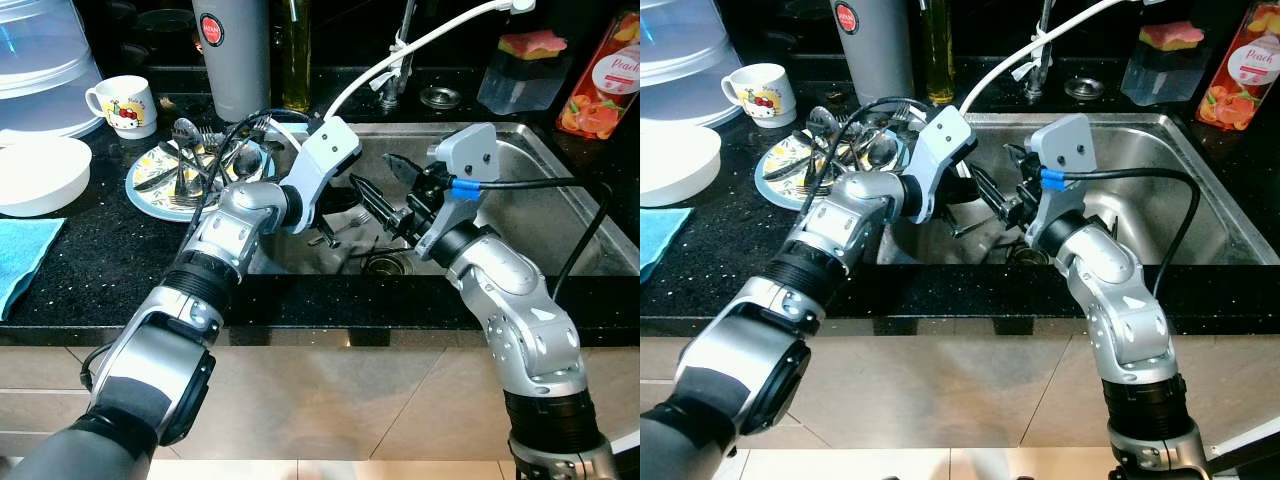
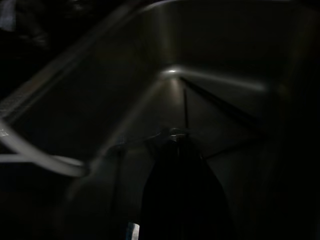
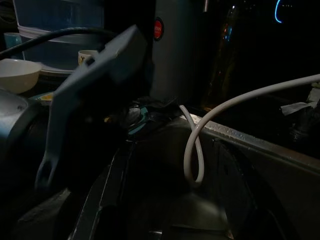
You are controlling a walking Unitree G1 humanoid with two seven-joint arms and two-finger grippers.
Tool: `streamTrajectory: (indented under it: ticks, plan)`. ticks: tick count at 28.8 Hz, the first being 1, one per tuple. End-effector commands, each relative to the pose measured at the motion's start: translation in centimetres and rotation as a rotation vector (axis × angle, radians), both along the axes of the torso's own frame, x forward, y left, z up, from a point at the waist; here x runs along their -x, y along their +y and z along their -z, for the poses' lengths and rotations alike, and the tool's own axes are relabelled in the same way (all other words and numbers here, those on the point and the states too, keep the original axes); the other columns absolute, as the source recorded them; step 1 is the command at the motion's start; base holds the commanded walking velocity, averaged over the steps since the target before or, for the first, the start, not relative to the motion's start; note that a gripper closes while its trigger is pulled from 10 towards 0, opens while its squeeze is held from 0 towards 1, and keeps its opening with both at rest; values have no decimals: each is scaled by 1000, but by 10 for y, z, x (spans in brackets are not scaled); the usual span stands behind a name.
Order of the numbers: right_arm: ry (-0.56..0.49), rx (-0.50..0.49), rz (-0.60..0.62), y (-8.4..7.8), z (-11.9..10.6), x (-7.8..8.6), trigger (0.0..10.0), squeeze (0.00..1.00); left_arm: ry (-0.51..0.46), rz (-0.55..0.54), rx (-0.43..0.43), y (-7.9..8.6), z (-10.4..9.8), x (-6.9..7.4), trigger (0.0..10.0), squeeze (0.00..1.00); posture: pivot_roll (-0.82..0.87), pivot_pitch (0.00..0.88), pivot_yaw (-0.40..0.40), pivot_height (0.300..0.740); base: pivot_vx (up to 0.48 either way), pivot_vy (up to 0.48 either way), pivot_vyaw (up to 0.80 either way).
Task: Kitchen organization
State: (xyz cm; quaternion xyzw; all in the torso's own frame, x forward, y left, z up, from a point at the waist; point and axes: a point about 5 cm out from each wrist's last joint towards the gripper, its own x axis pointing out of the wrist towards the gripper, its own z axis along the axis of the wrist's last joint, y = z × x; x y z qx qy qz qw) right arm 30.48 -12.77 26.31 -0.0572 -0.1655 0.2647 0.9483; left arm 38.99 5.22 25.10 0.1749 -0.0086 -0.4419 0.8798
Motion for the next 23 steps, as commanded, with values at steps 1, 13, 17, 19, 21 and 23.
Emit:
streamTrajectory:
  ticks: [1,13,17,19,21,23]
  plan:
    - [-26,-13,-6,1,-5,2,10000,0,-28,-32,41,2,-12,-3,10000,0,14,56,17,740,0,0,0]
    - [-30,-12,-13,2,-5,2,10000,0,-126,-180,251,15,-47,-10,10000,0,14,42,15,740,0,0,0]
    - [-30,-14,-16,3,-6,2,10000,0,-371,-421,123,29,-55,-18,10000,0,13,43,12,740,0,0,0]
    - [-30,-14,-16,3,-6,2,10000,0,-375,-427,130,30,-55,-18,10000,0,13,43,12,740,0,0,0]
    - [-29,-15,-16,3,-5,2,10000,0,-367,-492,148,36,-58,-22,10000,0,13,43,12,740,0,0,0]
    - [-28,-16,-15,4,-5,2,10000,0,-359,-563,154,44,-59,-25,10000,0,13,43,12,740,0,0,0]
